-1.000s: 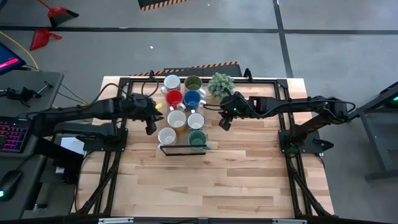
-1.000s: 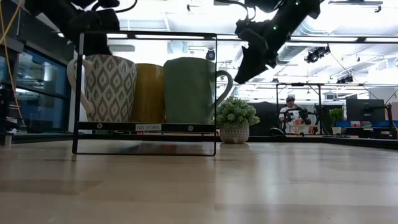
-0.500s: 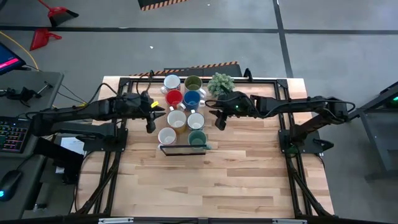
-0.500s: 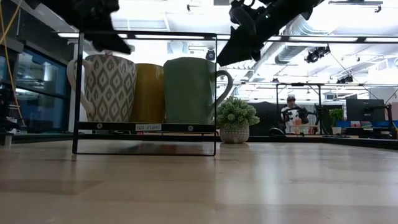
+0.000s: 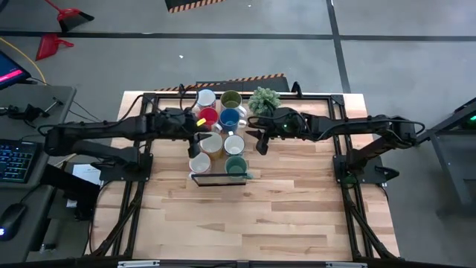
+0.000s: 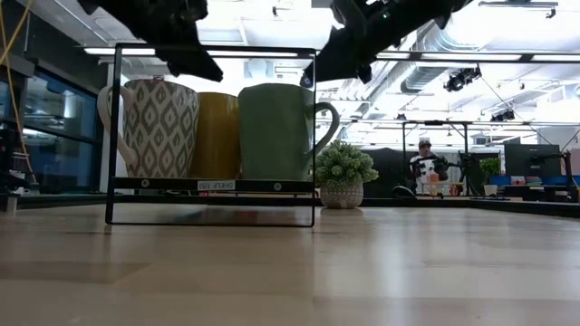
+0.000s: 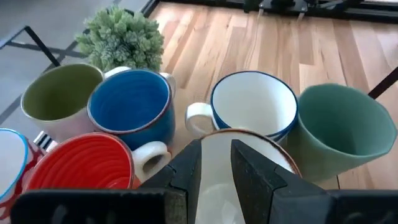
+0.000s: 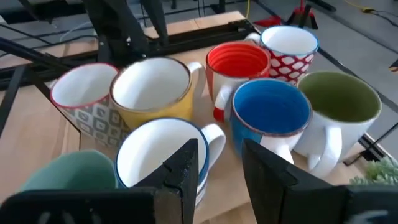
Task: Place coffee mugs
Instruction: Adjust the mugs on the shelf
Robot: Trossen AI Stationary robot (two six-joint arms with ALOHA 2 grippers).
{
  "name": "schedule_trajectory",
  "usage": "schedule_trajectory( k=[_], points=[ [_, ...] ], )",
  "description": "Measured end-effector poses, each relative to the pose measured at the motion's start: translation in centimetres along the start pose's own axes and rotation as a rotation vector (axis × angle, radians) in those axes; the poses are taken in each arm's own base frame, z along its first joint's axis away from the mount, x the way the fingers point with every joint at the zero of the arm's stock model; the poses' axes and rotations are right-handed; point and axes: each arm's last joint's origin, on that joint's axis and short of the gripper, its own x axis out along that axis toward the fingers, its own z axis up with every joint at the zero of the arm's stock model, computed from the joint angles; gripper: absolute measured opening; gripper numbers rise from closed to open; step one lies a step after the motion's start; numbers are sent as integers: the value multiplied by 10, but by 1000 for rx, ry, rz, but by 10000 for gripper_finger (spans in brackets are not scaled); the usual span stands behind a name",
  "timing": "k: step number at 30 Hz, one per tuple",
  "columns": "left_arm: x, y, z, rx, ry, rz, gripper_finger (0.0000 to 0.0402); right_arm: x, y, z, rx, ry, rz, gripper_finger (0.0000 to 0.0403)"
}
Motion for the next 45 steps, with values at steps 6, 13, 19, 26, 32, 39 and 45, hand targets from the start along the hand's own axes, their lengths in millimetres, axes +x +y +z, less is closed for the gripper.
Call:
schedule_trajectory(
  k=[6, 13, 19, 26, 32, 39, 45],
  points=[
    [13, -2, 1, -4, 85, -41, 78, 0, -1, -4, 18, 39, -11, 103],
    [35, -5, -7, -16, 169, -69, 78, 0, -1, -4, 18, 45, -12, 103],
    [40, -5, -12, -22, 216, -68, 78, 0, -1, -8, 15, 78, -16, 103],
    [38, -5, -14, -38, 246, -65, 78, 0, -1, -8, 14, 83, -16, 103],
    [37, -5, -16, -42, 267, -65, 78, 0, -1, -8, 14, 84, -16, 103],
    [31, -4, -6, -30, 287, -46, 78, 0, -1, -8, 14, 84, -16, 103],
    [22, -3, 16, 13, 240, -30, 78, 0, -1, -8, 14, 85, -16, 103]
  ],
)
